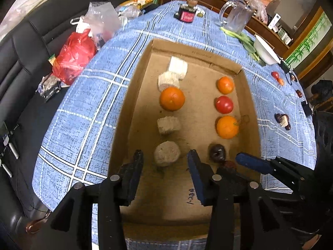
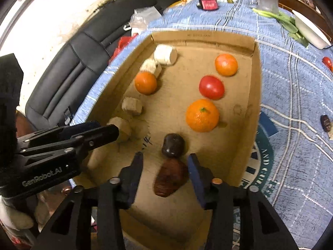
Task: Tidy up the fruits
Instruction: 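Withdraw both tools from the box toward the remaining dates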
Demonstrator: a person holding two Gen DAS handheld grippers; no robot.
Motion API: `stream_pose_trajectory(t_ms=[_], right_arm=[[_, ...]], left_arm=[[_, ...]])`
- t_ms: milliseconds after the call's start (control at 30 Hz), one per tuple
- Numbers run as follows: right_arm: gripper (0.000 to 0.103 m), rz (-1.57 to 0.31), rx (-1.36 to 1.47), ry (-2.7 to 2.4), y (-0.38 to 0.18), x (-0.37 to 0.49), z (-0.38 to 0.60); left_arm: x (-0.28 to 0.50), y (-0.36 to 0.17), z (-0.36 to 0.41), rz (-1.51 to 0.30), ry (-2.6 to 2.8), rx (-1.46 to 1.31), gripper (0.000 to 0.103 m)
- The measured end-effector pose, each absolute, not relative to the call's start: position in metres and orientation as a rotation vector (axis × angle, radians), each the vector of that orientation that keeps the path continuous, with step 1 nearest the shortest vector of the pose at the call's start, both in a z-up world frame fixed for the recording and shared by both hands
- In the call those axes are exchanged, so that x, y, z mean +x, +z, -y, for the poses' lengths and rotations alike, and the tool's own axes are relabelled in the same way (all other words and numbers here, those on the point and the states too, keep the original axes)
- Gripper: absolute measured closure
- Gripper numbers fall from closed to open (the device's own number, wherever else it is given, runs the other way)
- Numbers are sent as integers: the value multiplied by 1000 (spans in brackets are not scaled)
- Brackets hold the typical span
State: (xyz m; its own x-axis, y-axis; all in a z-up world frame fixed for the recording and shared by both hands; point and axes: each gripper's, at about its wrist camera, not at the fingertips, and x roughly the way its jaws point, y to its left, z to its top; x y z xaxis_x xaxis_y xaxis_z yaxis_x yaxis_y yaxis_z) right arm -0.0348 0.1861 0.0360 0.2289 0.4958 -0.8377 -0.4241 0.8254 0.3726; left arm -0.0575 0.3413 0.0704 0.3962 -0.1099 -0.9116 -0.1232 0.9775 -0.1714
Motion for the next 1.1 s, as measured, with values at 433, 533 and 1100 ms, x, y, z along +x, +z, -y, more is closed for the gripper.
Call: stream_pose_trajectory(t_ms=[433,533,1100], right_arm=[[46,-1076,222,489,69,-54,-90],[46,-1068,234,460,73,-57,-68],[43,-1054,296,390,76,-81,26]], left_arm=[[-87,146,-248,-935,127,69,28],[-93,158,-218,-891,131,134,28],[-119,169,-122,-861,53,228,28]])
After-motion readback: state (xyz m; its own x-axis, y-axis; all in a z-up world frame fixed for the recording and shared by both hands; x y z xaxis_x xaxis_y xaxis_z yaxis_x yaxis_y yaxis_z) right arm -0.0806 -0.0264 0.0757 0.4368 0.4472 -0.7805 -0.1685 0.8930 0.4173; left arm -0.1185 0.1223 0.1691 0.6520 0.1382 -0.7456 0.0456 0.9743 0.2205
